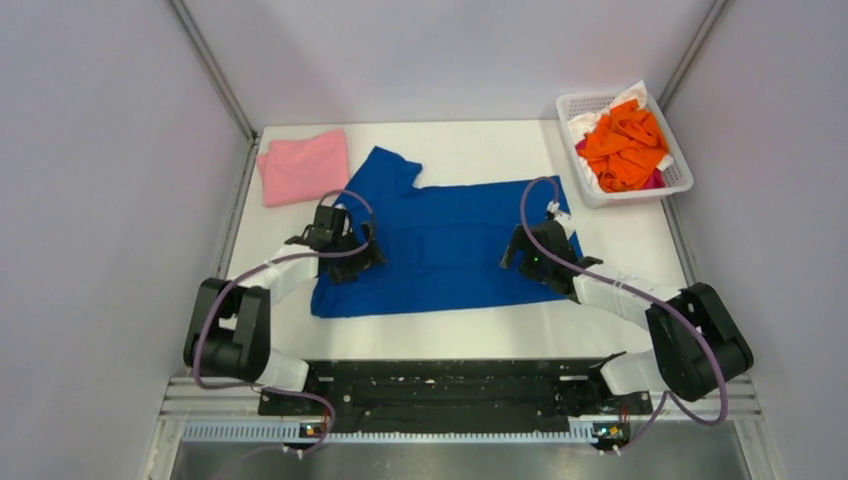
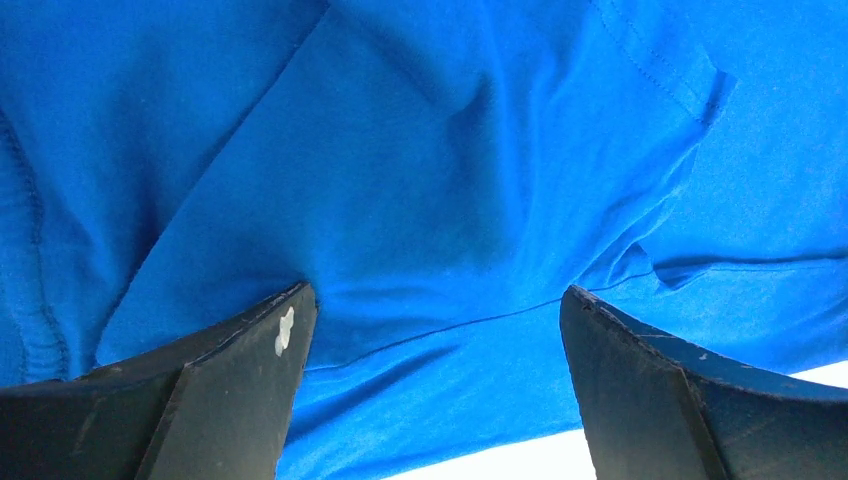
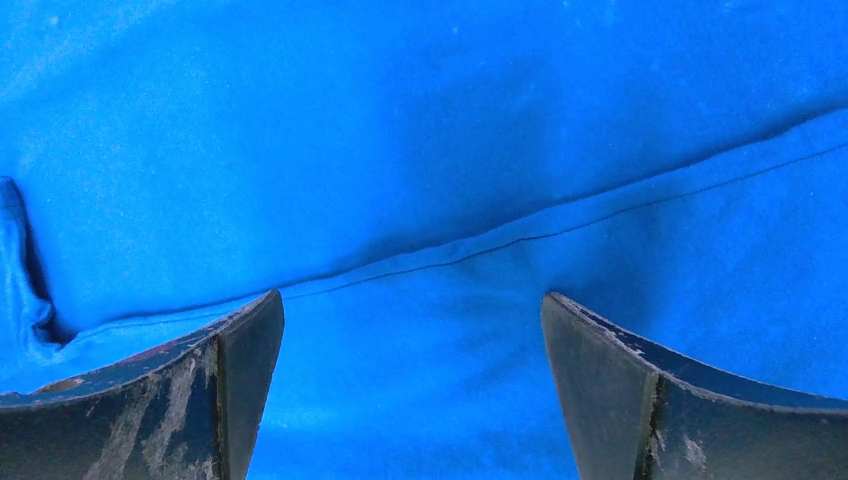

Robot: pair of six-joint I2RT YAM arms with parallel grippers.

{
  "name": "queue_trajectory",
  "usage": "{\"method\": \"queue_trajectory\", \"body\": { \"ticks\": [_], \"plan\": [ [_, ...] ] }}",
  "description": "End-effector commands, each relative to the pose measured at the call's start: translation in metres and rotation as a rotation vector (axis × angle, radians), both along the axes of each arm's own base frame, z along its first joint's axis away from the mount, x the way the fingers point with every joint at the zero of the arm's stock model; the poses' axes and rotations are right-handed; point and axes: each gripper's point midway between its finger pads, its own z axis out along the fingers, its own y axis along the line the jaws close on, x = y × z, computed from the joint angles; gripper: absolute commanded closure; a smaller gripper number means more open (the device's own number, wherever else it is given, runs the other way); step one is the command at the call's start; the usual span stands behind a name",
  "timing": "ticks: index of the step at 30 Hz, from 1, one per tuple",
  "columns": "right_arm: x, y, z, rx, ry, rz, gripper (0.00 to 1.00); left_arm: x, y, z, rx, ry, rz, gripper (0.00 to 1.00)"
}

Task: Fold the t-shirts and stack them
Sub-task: Fold the flattened tshirt in 1/3 of the way, then grab the side of the flattened tshirt furthest away from the robot with both arms

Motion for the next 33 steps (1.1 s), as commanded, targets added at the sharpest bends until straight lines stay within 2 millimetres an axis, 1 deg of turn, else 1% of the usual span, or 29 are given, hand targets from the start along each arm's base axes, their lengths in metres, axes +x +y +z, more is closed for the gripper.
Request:
{"method": "queue_trajectory", "body": {
  "ticks": [1, 3, 5, 8, 10, 11, 12, 15, 19, 20, 21, 23, 24, 25, 27, 29, 31, 33],
  "plan": [
    [-0.066, -0.003, -0.032, 0.001, 0.181, 0.055, 0.01, -0.095, 0.035, -0.043, 0.109, 0.256, 0.116, 0.02],
    [-0.075, 0.001, -0.028, 0.021, 0.174, 0.072, 0.01, -0.105, 0.036, -0.04, 0.089, 0.251, 0.141, 0.02],
    [-0.079, 0.0, -0.022, 0.031, 0.16, 0.07, 0.01, -0.109, 0.035, -0.034, 0.074, 0.231, 0.152, 0.02],
    [-0.073, -0.004, -0.007, 0.024, 0.108, 0.047, 0.01, -0.106, 0.036, -0.025, 0.068, 0.197, 0.159, 0.01],
    [-0.063, -0.007, 0.008, 0.012, 0.06, 0.033, 0.01, -0.096, 0.033, -0.013, 0.056, 0.157, 0.147, 0.01],
    [-0.057, -0.009, 0.016, 0.002, 0.034, 0.015, 0.01, -0.089, 0.032, -0.005, 0.053, 0.13, 0.14, 0.01],
    [-0.049, -0.01, 0.029, 0.0, -0.006, -0.004, 0.01, -0.082, 0.03, 0.003, 0.049, 0.105, 0.122, 0.01],
    [-0.029, -0.011, 0.059, 0.006, -0.099, -0.052, 0.01, -0.056, 0.023, 0.027, 0.037, 0.03, 0.092, 0.01],
    [-0.007, -0.016, 0.084, 0.011, -0.2, -0.119, 0.01, -0.022, 0.017, 0.055, 0.038, -0.036, 0.073, 0.01],
    [-0.001, -0.016, 0.09, 0.014, -0.227, -0.128, 0.01, -0.011, 0.017, 0.058, 0.049, -0.044, 0.069, 0.01],
    [0.006, -0.017, 0.097, 0.015, -0.253, -0.134, 0.01, 0.007, 0.016, 0.073, 0.056, -0.078, 0.076, 0.01],
    [0.022, -0.018, 0.109, 0.019, -0.291, -0.147, 0.01, 0.037, 0.017, 0.09, 0.086, -0.123, 0.088, 0.01],
    [0.029, -0.018, 0.112, 0.016, -0.3, -0.149, 0.01, 0.053, 0.019, 0.099, 0.108, -0.146, 0.106, 0.01],
    [0.036, -0.019, 0.112, 0.014, -0.295, -0.155, 0.01, 0.068, 0.02, 0.103, 0.127, -0.154, 0.111, 0.01],
    [0.042, -0.017, 0.102, 0.024, -0.245, -0.149, 0.01, 0.1, 0.017, 0.113, 0.147, -0.176, 0.112, 0.01],
    [0.041, -0.01, 0.085, 0.035, -0.193, -0.124, 0.01, 0.13, 0.013, 0.114, 0.166, -0.181, 0.099, 0.01],
    [0.036, -0.005, 0.064, 0.047, -0.142, -0.108, 0.01, 0.159, 0.011, 0.115, 0.189, -0.187, 0.097, 0.01],
    [0.031, -0.003, 0.043, 0.053, -0.092, -0.102, 0.01, 0.182, 0.009, 0.112, 0.212, -0.184, 0.095, 0.01]
  ]
}}
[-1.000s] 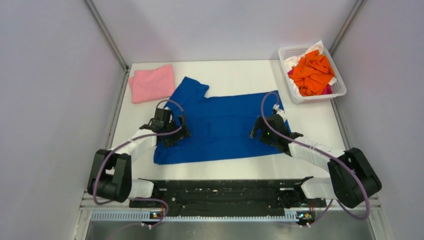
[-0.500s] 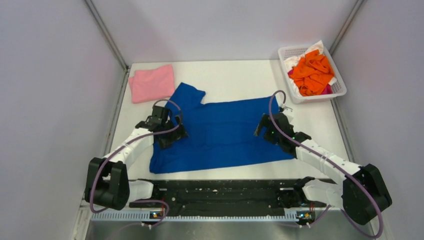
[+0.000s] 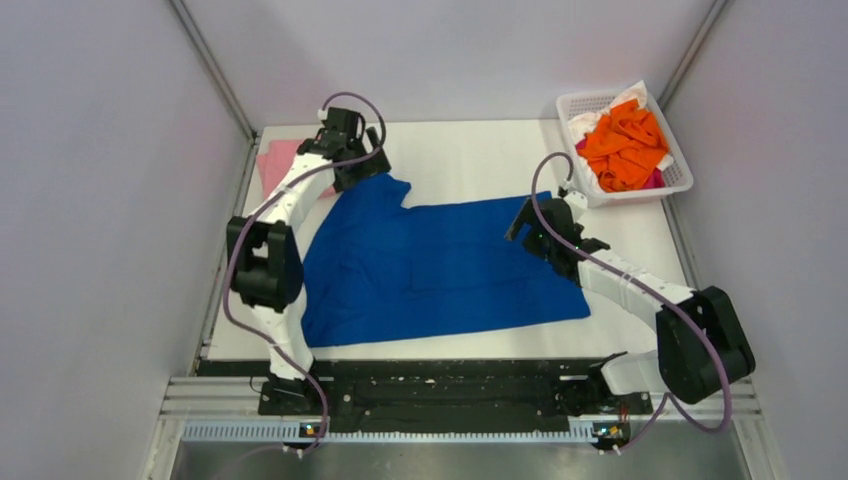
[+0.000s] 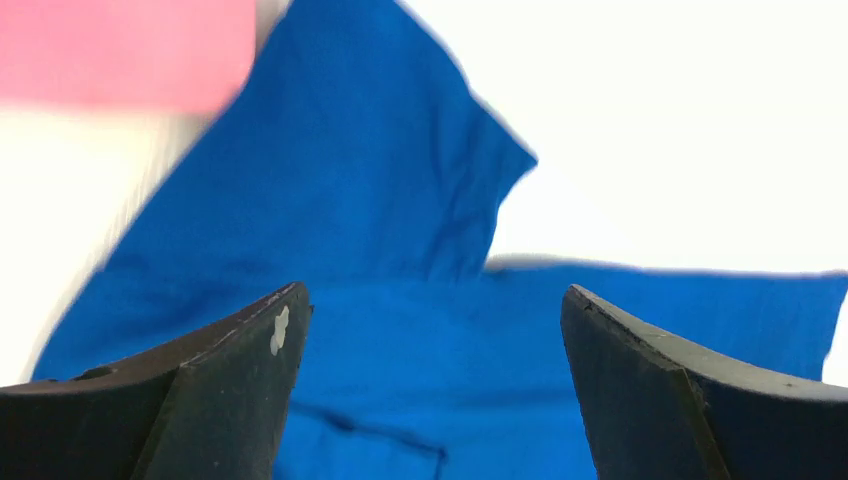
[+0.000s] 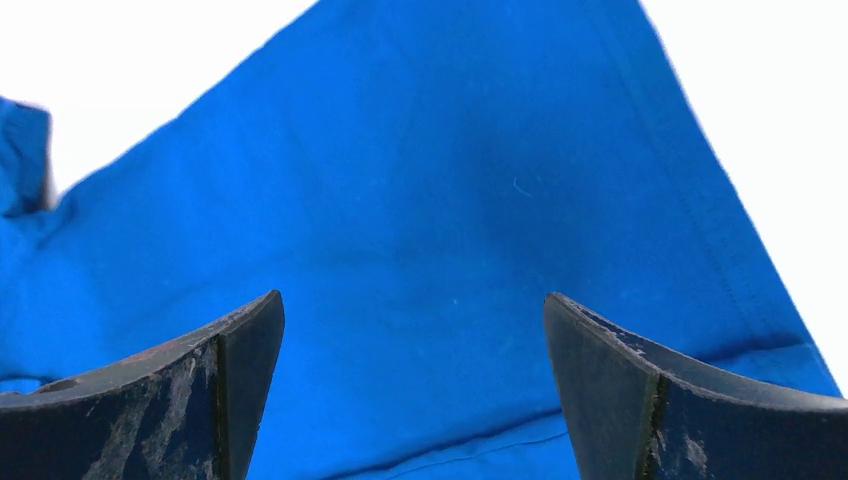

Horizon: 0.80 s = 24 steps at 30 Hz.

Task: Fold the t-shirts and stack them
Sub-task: Grab the side of the flattened tshirt furthest away from the robot with both arms

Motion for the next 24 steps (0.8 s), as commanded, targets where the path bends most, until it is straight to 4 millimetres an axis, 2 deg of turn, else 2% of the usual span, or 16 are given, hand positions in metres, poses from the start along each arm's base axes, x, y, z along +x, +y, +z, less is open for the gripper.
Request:
{"method": "queue_trajectory", "body": {
  "ticks": [1, 2, 6, 12, 14, 17, 21, 24],
  "plan": [
    [-0.006, 0.012, -0.036, 0.042, 0.082, 0.04, 0.01, 0.043, 0.009, -0.014, 0.106, 0.034, 0.015, 0.01],
    [-0.009, 0.012, -0.044, 0.037, 0.106, 0.043, 0.01, 0.051, 0.009, -0.009, 0.112, 0.019, 0.015, 0.01],
    [-0.024, 0.009, -0.068, 0.024, 0.181, 0.047, 0.01, 0.076, 0.013, -0.015, 0.155, -0.025, 0.033, 0.01],
    [-0.065, -0.005, -0.101, 0.005, 0.303, 0.036, 0.01, 0.094, 0.017, -0.022, 0.167, -0.059, 0.033, 0.01],
    [-0.078, -0.013, -0.106, -0.002, 0.32, 0.018, 0.01, 0.101, 0.022, -0.023, 0.184, -0.06, 0.045, 0.01],
    [-0.086, -0.023, -0.099, -0.018, 0.296, -0.007, 0.01, 0.112, 0.029, -0.026, 0.192, -0.055, 0.063, 0.01],
    [-0.074, -0.022, -0.071, -0.001, 0.207, -0.012, 0.01, 0.125, 0.031, -0.038, 0.197, -0.048, 0.072, 0.01],
    [-0.063, -0.022, -0.053, -0.002, 0.151, -0.015, 0.01, 0.134, 0.02, -0.047, 0.161, -0.055, 0.036, 0.01]
  ]
}}
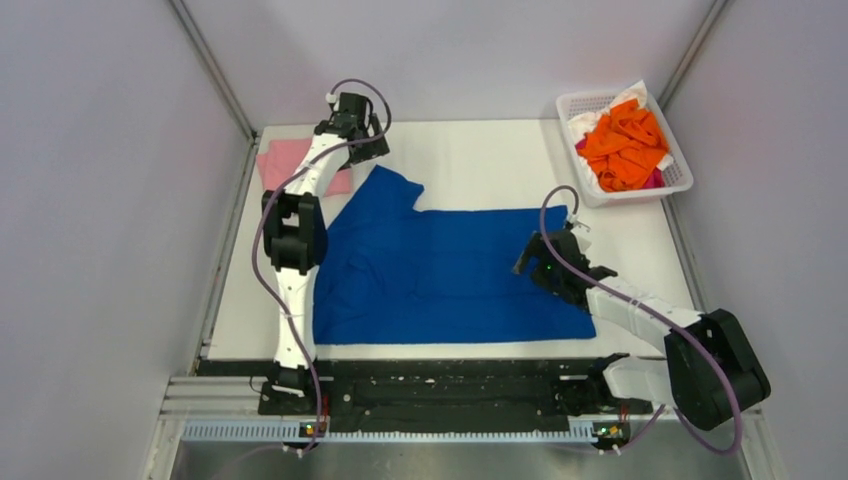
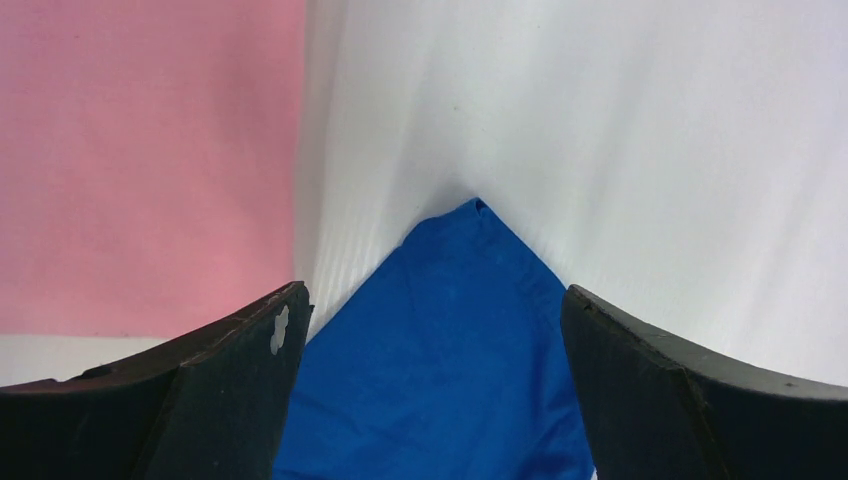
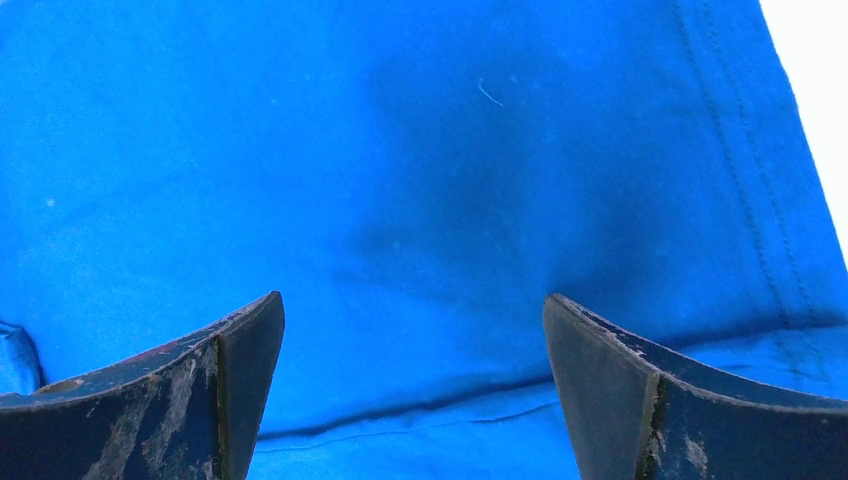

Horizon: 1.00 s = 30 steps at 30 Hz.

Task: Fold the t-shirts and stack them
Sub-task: Grab the side of the flattened tshirt furthest away from the robot with both arms

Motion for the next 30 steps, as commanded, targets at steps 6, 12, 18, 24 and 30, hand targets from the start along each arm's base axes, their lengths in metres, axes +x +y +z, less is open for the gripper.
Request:
{"method": "queue_trajectory", "body": {
  "ticks": [6, 12, 18, 24, 30],
  "plan": [
    [0.022, 0.001, 0.055, 0.002, -0.128, -0.002, 0.01, 0.038, -0.016, -0.019, -0.072, -0.073, -0.032, 0.1],
    [0.026, 0.0, 0.077, 0.027, -0.207, -0.016, 0.01, 0.043, -0.017, -0.046, -0.073, -0.037, -0.002, 0.19],
    [0.029, 0.002, 0.073, 0.028, -0.201, -0.015, 0.01, 0.051, -0.01, -0.05, -0.015, -0.048, 0.024, 0.31],
    [0.03, 0.002, 0.068, 0.019, -0.184, -0.015, 0.01, 0.054, -0.019, -0.047, -0.008, -0.062, -0.037, 0.35],
    [0.028, 0.0, 0.067, 0.013, -0.184, -0.019, 0.01, 0.045, -0.027, -0.055, -0.016, -0.024, -0.086, 0.46]
  ]
}}
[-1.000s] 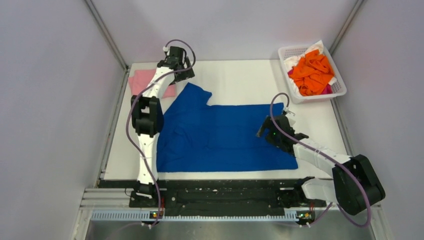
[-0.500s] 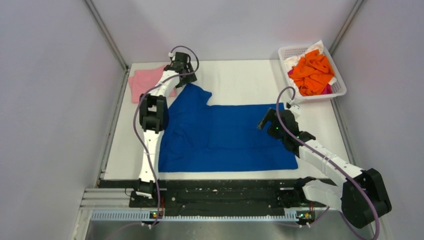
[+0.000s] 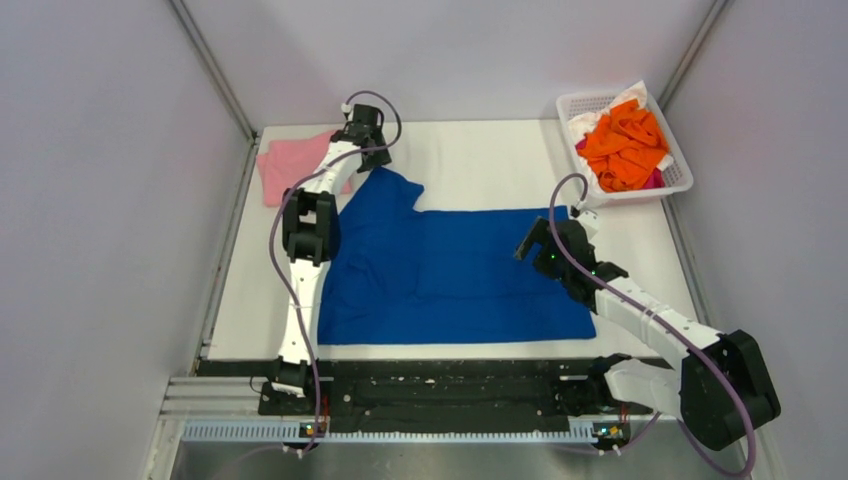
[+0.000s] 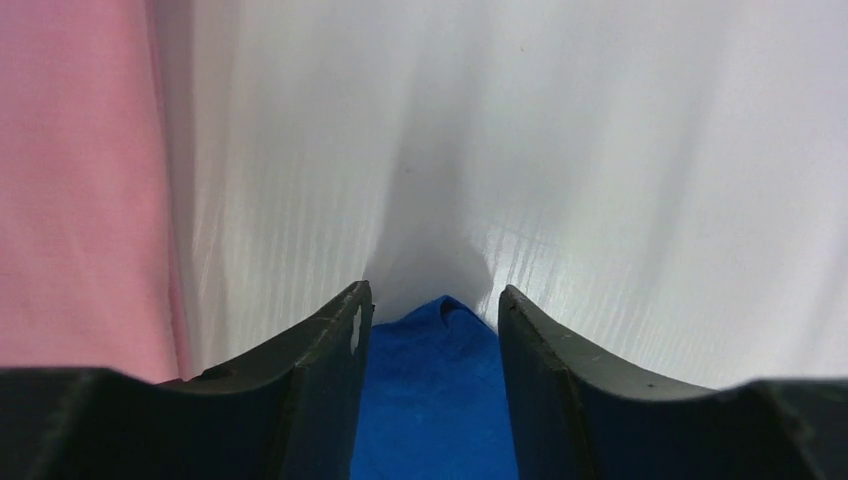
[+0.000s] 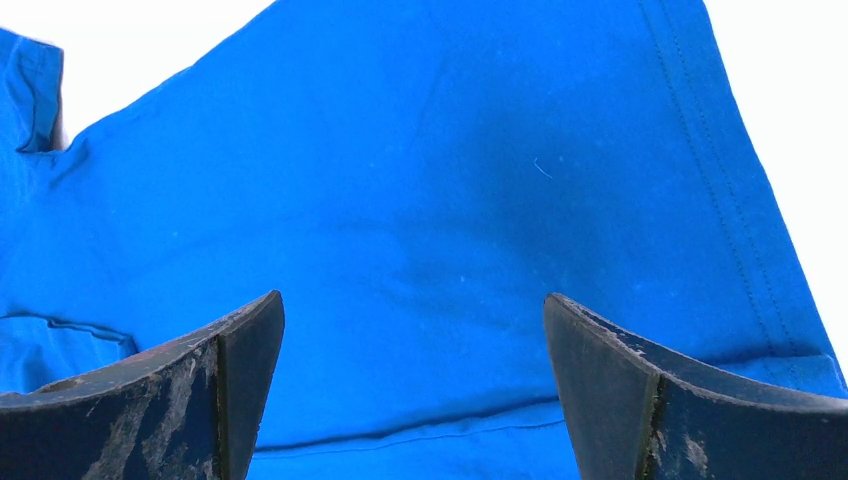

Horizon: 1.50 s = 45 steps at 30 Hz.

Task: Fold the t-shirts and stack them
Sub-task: Grab the side of the flattened tshirt furthest away from the robot with both arms

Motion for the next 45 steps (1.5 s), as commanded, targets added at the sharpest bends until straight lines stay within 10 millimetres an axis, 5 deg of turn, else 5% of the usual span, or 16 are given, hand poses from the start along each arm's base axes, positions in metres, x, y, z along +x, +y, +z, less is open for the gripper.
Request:
{"method": "queue_trajectory", "body": {
  "ticks": [1, 12, 16, 19, 24, 32, 39, 45],
  "plan": [
    [0.011, -0.001, 0.018, 0.001, -0.056, -0.017, 0.01, 0.003, -0.009, 0.012, -0.001, -0.021, -0.05, 0.48],
    [0.008, -0.009, 0.021, -0.018, -0.069, -0.043, 0.01, -0.023, 0.001, -0.001, 0.177, 0.083, -0.108, 0.7],
    [0.012, -0.016, 0.021, -0.046, -0.076, -0.079, 0.01, -0.026, -0.001, -0.003, 0.187, 0.093, -0.133, 0.99],
    [0.019, -0.023, 0.015, -0.099, -0.055, -0.109, 0.01, -0.027, -0.004, 0.003, 0.176, 0.091, -0.144, 1.0],
    [0.046, -0.036, 0.007, -0.185, 0.057, -0.143, 0.01, -0.032, -0.01, 0.044, 0.125, -0.002, -0.143, 1.0],
    [0.122, -0.063, -0.01, -0.343, 0.186, -0.213, 0.03, -0.073, -0.026, 0.103, 0.051, -0.14, -0.149, 1.0],
    [0.174, -0.089, -0.035, -0.485, 0.292, -0.234, 0.05, -0.118, -0.035, 0.095, 0.005, -0.095, -0.199, 1.0],
    [0.179, -0.097, -0.049, -0.545, 0.349, -0.248, 0.11, -0.148, -0.037, 0.083, 0.019, -0.05, -0.193, 1.0]
  ]
}}
